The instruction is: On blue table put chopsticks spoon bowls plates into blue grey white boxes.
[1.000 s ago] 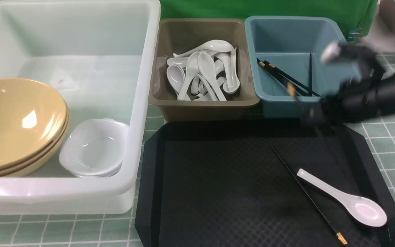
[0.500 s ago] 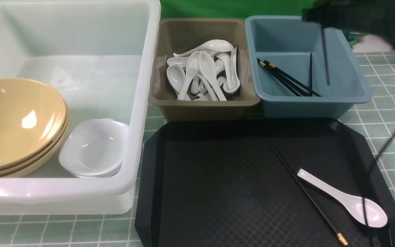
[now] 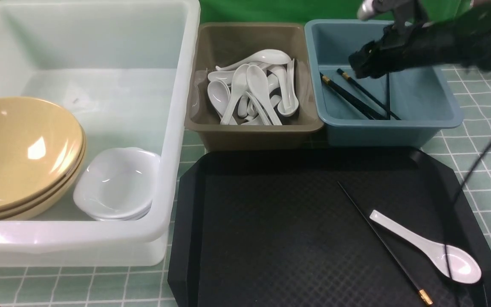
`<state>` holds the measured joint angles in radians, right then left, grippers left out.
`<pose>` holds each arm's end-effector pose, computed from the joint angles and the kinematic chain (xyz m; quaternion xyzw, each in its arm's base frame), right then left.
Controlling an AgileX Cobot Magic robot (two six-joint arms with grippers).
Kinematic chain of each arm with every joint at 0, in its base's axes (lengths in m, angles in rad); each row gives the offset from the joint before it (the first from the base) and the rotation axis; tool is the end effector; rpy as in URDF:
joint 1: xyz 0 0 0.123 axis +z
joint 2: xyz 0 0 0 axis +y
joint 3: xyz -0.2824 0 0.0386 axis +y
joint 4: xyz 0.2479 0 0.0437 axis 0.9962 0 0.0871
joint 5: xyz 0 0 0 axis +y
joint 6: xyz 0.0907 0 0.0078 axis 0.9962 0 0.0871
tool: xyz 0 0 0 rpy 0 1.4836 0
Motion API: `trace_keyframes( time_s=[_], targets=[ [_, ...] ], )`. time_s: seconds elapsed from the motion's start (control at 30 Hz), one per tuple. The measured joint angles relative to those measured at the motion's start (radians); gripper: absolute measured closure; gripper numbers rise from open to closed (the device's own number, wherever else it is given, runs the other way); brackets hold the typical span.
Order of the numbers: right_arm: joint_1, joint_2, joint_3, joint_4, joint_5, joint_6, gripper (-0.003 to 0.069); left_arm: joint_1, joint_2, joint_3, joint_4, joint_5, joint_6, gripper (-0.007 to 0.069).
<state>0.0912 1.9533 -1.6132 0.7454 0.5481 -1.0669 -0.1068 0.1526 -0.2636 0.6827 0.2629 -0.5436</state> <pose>0.4511 0.0736 0.2758 -0.2909 0.8411 0.0945 0.4460 0.0593 0.0087 0.2742 0.0232 0.7094 0.0637 0.7015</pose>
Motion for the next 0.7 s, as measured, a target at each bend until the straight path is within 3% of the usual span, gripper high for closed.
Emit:
trace_keyframes(
  time_s=[0.07, 0.13, 0.17, 0.23, 0.3, 0.57, 0.7],
  targets=[
    [-0.006, -0.062, -0.001, -0.091, 0.105, 0.104, 0.0309, 0.0, 0.0, 0.0, 0.0, 0.0, 0.0, 0.062],
    [0.001, -0.142, -0.001, -0.282, 0.296, 0.252, 0.0309, 0.0, 0.0, 0.0, 0.0, 0.0, 0.0, 0.062],
    [0.001, -0.148, 0.0, -0.3, 0.313, 0.265, 0.0309, 0.0, 0.0, 0.0, 0.0, 0.0, 0.0, 0.062],
    [0.028, -0.19, 0.034, -0.487, 0.512, 0.427, 0.0309, 0.0, 0.0, 0.0, 0.0, -0.003, -0.001, 0.062],
    [0.049, -0.196, 0.111, -0.589, 0.628, 0.534, 0.0309, 0.0, 0.0, 0.0, 0.0, -0.011, -0.003, 0.062],
    [0.052, -0.19, 0.419, -0.642, 0.621, 0.6, 0.0309, 0.0, 0.0, 0.002, -0.004, -0.033, -0.018, 0.062],
    [0.053, -0.19, 0.543, -0.627, 0.485, 0.6, 0.0309, 0.0, 0.0, 0.002, -0.006, -0.036, -0.023, 0.062]
  ],
)
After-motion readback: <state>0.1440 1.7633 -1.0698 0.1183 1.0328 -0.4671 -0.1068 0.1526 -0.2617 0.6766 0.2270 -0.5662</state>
